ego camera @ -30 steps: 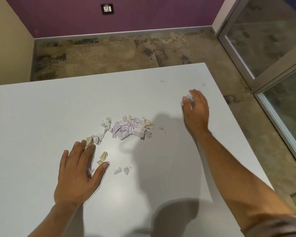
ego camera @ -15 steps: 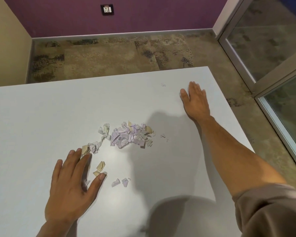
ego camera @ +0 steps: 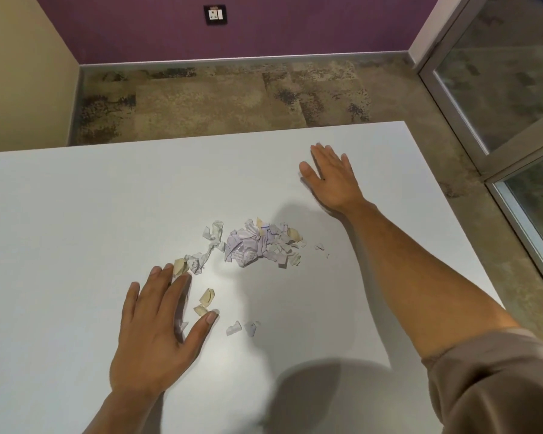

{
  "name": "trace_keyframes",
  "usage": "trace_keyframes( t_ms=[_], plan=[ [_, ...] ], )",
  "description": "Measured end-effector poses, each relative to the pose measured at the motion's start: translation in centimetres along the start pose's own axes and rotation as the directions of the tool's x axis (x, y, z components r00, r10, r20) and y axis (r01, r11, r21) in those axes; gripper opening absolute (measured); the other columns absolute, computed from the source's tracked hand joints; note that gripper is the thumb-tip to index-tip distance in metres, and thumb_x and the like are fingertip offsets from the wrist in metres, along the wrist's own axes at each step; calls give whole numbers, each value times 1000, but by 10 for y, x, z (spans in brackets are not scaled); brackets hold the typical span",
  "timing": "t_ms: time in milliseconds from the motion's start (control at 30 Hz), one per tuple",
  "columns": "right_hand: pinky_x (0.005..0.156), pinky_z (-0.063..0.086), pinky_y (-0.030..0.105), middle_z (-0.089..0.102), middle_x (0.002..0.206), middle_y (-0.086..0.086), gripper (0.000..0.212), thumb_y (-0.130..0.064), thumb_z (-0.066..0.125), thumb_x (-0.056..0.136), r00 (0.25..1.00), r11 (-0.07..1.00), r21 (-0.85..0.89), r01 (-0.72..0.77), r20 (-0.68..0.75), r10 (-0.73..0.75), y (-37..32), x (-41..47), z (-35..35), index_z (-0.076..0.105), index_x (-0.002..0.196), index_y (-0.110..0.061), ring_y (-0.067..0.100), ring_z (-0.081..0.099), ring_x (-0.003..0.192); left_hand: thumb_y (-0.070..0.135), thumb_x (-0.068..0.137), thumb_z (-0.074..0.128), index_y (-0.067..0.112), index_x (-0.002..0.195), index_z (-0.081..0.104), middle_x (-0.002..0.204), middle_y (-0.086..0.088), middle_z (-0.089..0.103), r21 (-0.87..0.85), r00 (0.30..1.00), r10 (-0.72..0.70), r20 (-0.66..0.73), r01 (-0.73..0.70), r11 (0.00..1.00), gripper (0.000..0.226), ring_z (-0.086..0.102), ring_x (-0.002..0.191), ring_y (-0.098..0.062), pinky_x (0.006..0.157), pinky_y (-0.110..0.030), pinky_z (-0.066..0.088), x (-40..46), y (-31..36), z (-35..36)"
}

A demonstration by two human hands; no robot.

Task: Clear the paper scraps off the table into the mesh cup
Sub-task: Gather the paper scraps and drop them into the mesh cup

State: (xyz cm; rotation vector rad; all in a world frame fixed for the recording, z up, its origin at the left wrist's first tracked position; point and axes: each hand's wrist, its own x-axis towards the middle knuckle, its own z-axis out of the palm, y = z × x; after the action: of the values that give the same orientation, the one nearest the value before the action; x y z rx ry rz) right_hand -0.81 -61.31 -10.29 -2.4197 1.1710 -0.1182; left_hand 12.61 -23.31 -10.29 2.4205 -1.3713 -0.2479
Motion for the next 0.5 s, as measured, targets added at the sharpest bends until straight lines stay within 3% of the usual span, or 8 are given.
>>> trace_keyframes(
  t_ms=[167,300,500],
  plan=[
    [121,2,32,25,159,-2,54,-46,21,103,981,972,160,171,65,-183,-22,-28,8,31,150,-19,6,13,147,70,85,42,18,137,47,150,-4,40,-1,1000,15,-17,-15,1000,74,26,146,-21,120,-45,13,1,0,0],
    [121,4,29,31,156,-2,53,-43,26,103,946,928,266,260,125,-300,-46,-71,20,38,147,-15,3,15,146,71,84,44,17,137,48,151,-2,39,-3,998,37,-41,-37,999,76,27,146,-22,120,-46,15,0,-1,1],
    [121,3,26,25,158,-10,54,-46,18,103,893,911,242,335,226,-389,-76,-134,39,28,151,-22,-7,8,144,74,84,44,23,142,39,156,1,30,-40,999,29,-23,-30,999,78,20,148,-17,121,-44,10,0,-4,2]
  ],
)
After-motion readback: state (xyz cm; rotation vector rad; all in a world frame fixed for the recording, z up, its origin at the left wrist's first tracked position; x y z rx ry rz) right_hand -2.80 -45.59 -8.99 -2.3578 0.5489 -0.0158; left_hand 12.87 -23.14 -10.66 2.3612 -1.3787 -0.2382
